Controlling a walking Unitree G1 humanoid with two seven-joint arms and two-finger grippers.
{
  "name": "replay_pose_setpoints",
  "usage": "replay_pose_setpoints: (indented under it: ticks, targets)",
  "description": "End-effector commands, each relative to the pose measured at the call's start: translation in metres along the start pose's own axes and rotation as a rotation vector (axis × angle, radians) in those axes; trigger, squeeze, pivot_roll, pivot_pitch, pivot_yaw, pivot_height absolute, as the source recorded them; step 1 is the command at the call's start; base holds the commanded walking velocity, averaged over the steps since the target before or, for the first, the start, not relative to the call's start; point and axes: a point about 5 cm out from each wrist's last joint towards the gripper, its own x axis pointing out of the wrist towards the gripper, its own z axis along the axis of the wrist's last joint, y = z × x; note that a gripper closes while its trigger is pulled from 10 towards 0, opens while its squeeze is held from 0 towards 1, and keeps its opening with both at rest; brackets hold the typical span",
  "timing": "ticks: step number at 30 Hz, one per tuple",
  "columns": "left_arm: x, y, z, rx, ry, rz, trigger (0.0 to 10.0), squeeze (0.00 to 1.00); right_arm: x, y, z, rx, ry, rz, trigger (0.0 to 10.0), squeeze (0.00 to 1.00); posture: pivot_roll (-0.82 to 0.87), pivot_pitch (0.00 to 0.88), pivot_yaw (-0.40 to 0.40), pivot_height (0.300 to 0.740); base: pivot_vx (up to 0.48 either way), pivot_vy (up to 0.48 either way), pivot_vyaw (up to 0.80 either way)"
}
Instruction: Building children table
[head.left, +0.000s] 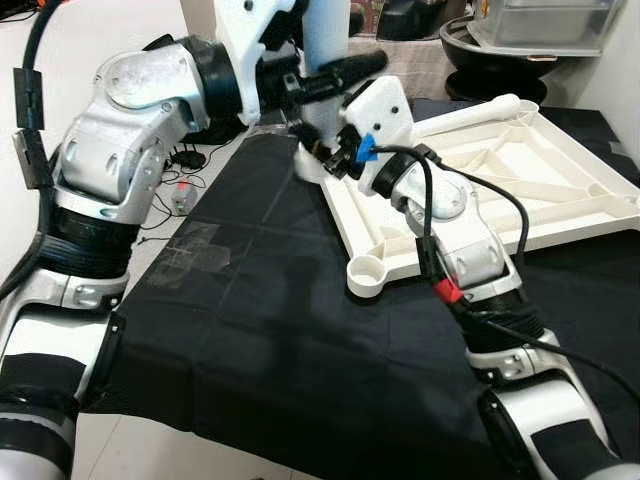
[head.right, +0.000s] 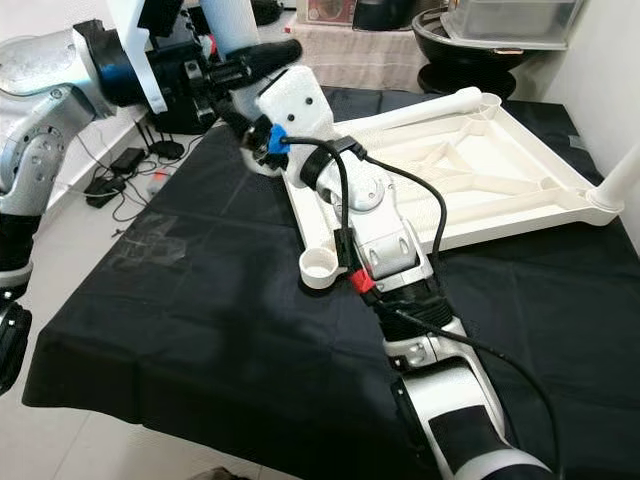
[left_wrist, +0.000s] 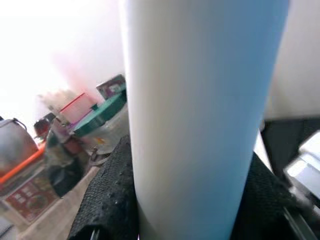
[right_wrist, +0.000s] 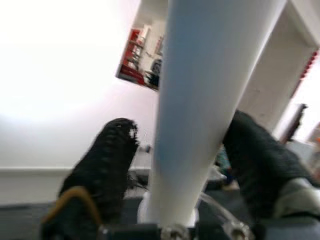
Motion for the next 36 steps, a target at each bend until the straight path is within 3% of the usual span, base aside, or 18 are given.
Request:
replay_pose_setpoints:
  ticks: [1,3,4,6,9,10,11,12,18,19,22,23,27,30,31,33,36]
  targets:
    - [-0.001,0.001,0.016,-0.051,-0.085,-0.037,0.0,0.0,-0.002,0.008,0.001,0.045,-0.026,0.076,10.0,1.0,0.03,0.033,0.054,0.74,0.0,0.0,0.0]
    - [-0.005,-0.009,0.021,-0.102,-0.123,-0.162,0.0,0.0,-0.005,0.008,-0.002,0.08,-0.024,0.1,10.0,1.0,0.03,0.035,0.05,0.74,0.0,0.0,0.0]
    - [-0.005,-0.009,0.021,-0.102,-0.123,-0.162,0.0,0.0,-0.005,0.008,-0.002,0.08,-0.024,0.1,10.0,1.0,0.03,0.035,0.05,0.74,0.0,0.0,0.0]
    - [-0.01,-0.024,0.023,-0.168,-0.157,-0.313,0.0,0.0,-0.01,0.017,-0.004,0.162,-0.031,0.205,10.0,1.0,0.03,0.035,0.051,0.74,0.0,0.0,0.0]
    - [-0.011,-0.028,0.023,-0.188,-0.17,-0.359,0.0,0.0,-0.013,0.023,-0.004,0.203,-0.041,0.259,10.0,1.0,0.03,0.035,0.051,0.74,0.0,0.0,0.0]
    - [-0.013,-0.034,0.023,-0.202,-0.183,-0.411,0.0,0.0,-0.015,0.031,-0.003,0.231,-0.054,0.324,10.0,0.33,0.03,0.034,0.051,0.74,0.0,0.0,0.0]
    - [-0.013,-0.034,0.023,-0.202,-0.183,-0.411,0.0,0.0,-0.015,0.031,-0.003,0.231,-0.054,0.324,10.0,0.33,0.03,0.034,0.051,0.74,0.0,0.0,0.0]
    - [-0.014,-0.038,0.023,-0.214,-0.193,-0.447,0.0,0.0,-0.017,0.037,-0.003,0.247,-0.059,0.365,10.0,0.0,0.03,0.035,0.051,0.74,0.0,0.0,0.0]
    - [-0.015,-0.049,0.022,-0.263,-0.231,-0.51,0.0,0.0,-0.011,0.036,-0.014,0.245,-0.022,0.304,10.0,0.0,0.03,0.038,0.05,0.74,0.0,0.0,0.0]
    - [-0.015,-0.05,0.025,-0.267,-0.243,-0.513,0.0,0.0,-0.01,0.032,-0.016,0.254,-0.01,0.283,7.9,0.0,0.03,0.04,0.048,0.74,0.0,0.0,0.0]
    - [-0.015,-0.051,0.026,-0.268,-0.251,-0.514,0.0,0.0,-0.01,0.031,-0.018,0.262,-0.002,0.271,7.9,0.0,0.03,0.041,0.048,0.74,0.0,0.0,0.0]
    - [-0.015,-0.052,0.029,-0.268,-0.262,-0.513,0.0,0.0,-0.01,0.029,-0.019,0.281,0.0,0.265,0.0,0.0,0.03,0.042,0.046,0.74,0.0,0.0,0.0]
    - [-0.016,-0.051,0.034,-0.263,-0.279,-0.507,0.0,0.0,-0.012,0.03,-0.019,0.342,-0.016,0.264,0.0,0.0,0.03,0.045,0.046,0.74,0.0,0.0,0.0]
    - [-0.018,-0.05,0.038,-0.253,-0.295,-0.504,0.0,0.0,-0.014,0.033,-0.016,0.492,-0.081,0.259,0.0,0.0,0.03,0.045,0.046,0.74,0.0,0.0,0.0]
    - [-0.018,-0.05,0.038,-0.253,-0.295,-0.504,0.0,0.0,-0.014,0.033,-0.016,0.492,-0.081,0.259,0.0,0.0,0.03,0.045,0.046,0.74,0.0,0.0,0.0]
    - [-0.019,-0.049,0.039,-0.249,-0.299,-0.501,0.0,0.0,-0.014,0.035,-0.01,0.57,-0.15,0.255,0.0,0.0,0.03,0.046,0.046,0.74,0.0,0.0,0.0]
    - [-0.021,-0.048,0.038,-0.253,-0.31,-0.486,0.0,0.0,-0.014,0.039,-0.001,0.593,-0.227,0.276,0.0,0.0,0.03,0.047,0.047,0.74,0.0,0.0,0.0]
